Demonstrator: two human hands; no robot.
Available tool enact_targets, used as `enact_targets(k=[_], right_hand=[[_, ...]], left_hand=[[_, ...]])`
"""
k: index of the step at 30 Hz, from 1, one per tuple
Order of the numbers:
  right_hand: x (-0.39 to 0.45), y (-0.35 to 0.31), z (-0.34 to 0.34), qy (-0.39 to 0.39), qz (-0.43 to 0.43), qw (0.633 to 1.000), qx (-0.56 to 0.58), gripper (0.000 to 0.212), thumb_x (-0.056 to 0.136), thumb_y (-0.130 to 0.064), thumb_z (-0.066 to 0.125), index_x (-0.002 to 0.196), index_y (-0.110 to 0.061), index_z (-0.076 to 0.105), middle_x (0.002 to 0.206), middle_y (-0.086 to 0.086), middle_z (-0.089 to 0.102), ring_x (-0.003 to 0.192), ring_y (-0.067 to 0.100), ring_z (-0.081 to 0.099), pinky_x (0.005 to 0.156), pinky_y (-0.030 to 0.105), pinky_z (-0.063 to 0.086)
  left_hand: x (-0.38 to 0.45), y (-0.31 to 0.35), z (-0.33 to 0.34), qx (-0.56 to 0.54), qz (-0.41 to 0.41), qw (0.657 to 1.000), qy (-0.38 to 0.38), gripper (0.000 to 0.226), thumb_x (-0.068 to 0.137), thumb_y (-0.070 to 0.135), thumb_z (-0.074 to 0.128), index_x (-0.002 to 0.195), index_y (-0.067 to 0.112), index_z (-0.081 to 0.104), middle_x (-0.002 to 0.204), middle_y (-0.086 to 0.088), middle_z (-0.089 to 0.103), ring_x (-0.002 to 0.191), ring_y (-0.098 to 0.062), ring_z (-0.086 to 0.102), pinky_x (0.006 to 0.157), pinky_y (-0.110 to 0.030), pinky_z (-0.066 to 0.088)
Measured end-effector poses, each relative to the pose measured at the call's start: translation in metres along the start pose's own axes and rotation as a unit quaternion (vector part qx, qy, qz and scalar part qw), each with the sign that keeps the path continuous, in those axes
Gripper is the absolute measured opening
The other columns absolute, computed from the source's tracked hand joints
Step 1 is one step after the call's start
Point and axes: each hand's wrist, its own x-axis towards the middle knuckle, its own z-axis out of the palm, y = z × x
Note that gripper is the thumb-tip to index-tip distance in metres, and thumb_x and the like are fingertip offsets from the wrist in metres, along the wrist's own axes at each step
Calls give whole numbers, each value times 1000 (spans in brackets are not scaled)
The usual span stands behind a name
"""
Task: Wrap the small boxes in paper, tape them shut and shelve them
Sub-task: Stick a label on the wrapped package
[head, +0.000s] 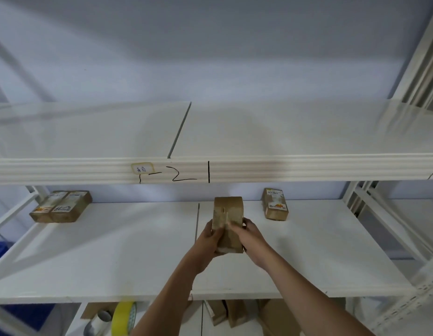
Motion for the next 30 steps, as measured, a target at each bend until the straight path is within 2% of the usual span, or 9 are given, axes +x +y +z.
enact_targets(k=[7,10,13,17,20,22,24,27,30], right_hand=[[-11,4,5,3,-20,992,-128,40,100,-52,51,127,-23,51,117,-2,60,97,16,64,59,23,56],[-11,5,7,30,-11,993,-114,42,98,-52,53,127,-22,49,118,-1,60,99,16,61,64,24,52],[-10,8,5,93,-16,991,-99,48,91,-47,66,122,-20,41,114,1,61,96,16,62,70,27,51],[-6,10,4,127,-61,981,-135,58,87,-39,73,120,-18,31,113,1,59,102,21,64,76,27,53],[-11,5,7,97,-76,985,-122,42,95,-45,62,121,-20,40,106,-2,60,93,12,63,66,19,48],[-12,4,5,95,-115,978,-149,24,102,-39,52,115,-20,55,106,-1,66,92,12,64,65,20,49],[-10,4,0,107,-153,968,-169,17,104,-26,49,107,-18,63,106,1,69,94,15,66,64,17,50],[-5,4,-9,146,-163,960,-175,20,100,-27,58,120,-22,55,116,0,58,106,17,61,73,24,55],[-5,2,-12,72,-33,994,-76,36,101,-44,54,130,-24,48,121,1,61,101,18,68,71,30,59]], left_hand=[[-1,-12,10,16,48,997,63,40,101,28,58,140,25,48,123,-5,68,109,-24,69,93,-50,57],[2,-15,15,24,26,996,85,50,102,32,53,149,29,35,128,-3,64,109,-20,67,93,-44,58],[6,-18,14,175,11,975,133,73,102,34,53,156,42,5,124,-6,54,99,-15,63,77,-27,55],[11,-17,15,260,70,943,196,33,103,33,50,136,31,55,124,-5,58,103,-16,63,85,-32,59],[9,-15,22,164,28,976,138,37,103,48,43,122,22,62,112,0,70,98,-10,67,72,-17,50],[8,-13,22,81,17,986,144,29,96,50,57,110,25,58,104,3,70,92,-8,69,67,-16,51],[10,-15,15,40,25,986,162,38,85,40,77,109,24,53,103,0,69,90,-12,71,69,-25,59],[13,-18,5,-19,-22,993,114,46,86,18,75,126,12,51,112,-12,70,99,-28,72,84,-45,61],[8,-18,1,-96,-42,994,34,41,93,12,64,133,9,53,119,-18,70,108,-38,69,95,-57,54]])
